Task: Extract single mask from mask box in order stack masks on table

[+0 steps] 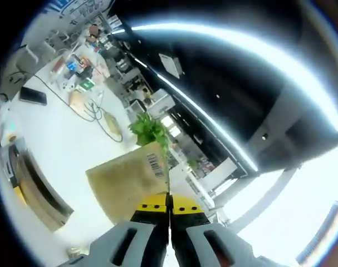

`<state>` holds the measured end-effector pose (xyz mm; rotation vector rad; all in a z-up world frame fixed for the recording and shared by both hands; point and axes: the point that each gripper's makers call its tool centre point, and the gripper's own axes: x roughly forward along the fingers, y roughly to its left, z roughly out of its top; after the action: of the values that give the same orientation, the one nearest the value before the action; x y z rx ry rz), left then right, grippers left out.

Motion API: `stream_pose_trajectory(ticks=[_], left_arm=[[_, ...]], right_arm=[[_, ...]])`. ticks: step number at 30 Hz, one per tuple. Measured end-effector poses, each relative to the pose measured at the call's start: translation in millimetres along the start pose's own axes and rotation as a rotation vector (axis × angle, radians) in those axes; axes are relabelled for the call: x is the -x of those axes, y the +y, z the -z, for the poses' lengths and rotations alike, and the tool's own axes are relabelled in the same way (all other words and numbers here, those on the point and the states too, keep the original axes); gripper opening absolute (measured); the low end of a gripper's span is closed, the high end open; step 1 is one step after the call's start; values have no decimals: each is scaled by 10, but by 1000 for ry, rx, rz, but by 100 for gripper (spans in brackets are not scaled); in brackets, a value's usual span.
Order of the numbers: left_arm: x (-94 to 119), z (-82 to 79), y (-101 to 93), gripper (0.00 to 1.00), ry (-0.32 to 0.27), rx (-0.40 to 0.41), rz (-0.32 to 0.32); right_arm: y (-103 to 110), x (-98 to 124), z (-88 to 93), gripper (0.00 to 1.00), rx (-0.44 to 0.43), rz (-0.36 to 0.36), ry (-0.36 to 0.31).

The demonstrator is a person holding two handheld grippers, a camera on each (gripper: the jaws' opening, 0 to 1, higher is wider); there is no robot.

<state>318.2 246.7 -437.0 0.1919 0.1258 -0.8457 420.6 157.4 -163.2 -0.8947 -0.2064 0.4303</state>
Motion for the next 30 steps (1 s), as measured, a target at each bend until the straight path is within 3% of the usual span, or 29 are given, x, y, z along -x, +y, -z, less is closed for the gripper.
stream_pose_trajectory(ticks=[9,22,30], left_arm=[[5,-2,-3,21,0,0,0],[5,1,3,21,0,0,0],[6,1,6,21,0,0,1]], right_arm=[[-13,-25,312,0,61,28,89],[85,-113,715,0,77,6,186],[96,-216,1066,0,110,8,260]])
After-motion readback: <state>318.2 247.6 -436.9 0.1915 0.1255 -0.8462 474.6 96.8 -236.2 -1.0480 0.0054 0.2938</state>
